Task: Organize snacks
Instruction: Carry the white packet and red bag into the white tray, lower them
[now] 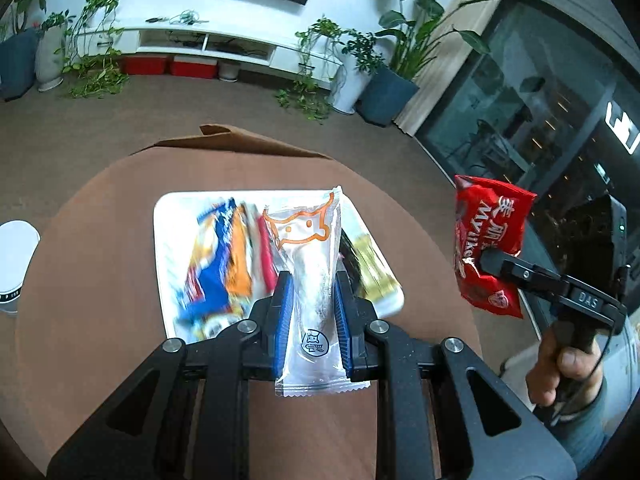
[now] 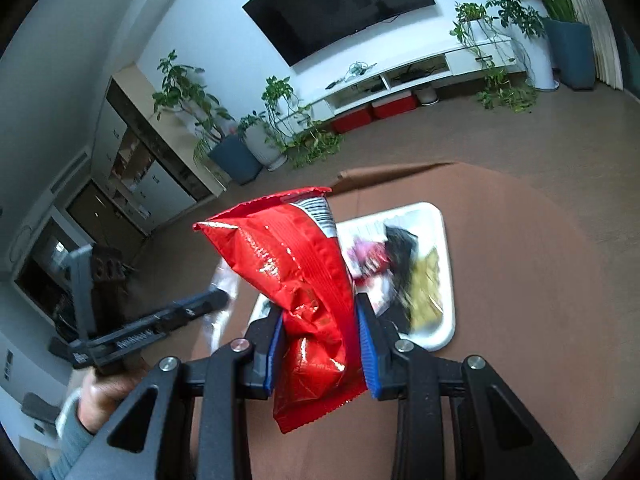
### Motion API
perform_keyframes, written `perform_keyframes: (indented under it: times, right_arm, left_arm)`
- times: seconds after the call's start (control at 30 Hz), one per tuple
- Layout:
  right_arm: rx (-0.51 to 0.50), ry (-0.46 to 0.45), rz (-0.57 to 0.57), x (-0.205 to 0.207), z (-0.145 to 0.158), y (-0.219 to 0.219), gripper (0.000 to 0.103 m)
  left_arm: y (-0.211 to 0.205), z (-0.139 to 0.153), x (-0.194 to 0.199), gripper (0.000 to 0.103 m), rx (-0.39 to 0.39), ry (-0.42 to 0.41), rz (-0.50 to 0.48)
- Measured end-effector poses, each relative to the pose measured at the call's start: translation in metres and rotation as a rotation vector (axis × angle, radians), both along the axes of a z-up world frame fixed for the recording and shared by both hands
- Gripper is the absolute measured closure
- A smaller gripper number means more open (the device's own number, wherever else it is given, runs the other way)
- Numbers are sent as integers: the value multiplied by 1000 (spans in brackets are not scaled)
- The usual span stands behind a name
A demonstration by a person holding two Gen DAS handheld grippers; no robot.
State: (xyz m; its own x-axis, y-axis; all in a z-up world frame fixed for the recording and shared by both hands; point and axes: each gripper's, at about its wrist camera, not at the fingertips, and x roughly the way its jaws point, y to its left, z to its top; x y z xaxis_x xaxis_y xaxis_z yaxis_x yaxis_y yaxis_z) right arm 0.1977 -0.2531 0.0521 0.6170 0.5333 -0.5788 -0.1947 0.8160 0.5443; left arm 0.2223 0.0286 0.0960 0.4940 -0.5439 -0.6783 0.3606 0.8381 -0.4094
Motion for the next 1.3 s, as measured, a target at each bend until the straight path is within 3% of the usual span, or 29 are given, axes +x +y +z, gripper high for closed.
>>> perform_keyframes:
  times: [0.27,0.43,0.87,1.07,1.3]
  right_arm:
    - [38,141,-41,65,-47,29,68]
    - [-5,209,-91,92,-78,31,68]
    - [-114,237,-95,109,-102,47,68]
    - [-190,217,-86,107,-108,58,68]
    - [-202,211,-85,105,-116,59,63]
  left_arm:
    - [-9,-27,65,85,50,57,-1]
    - [-21,-57,87,85,66,85,-10]
    - [-45,-103,103,84,75,92,-21]
    - [-51,-109,100,83,74,96,-24]
    - [-58,-112,97,80,78,94,-25]
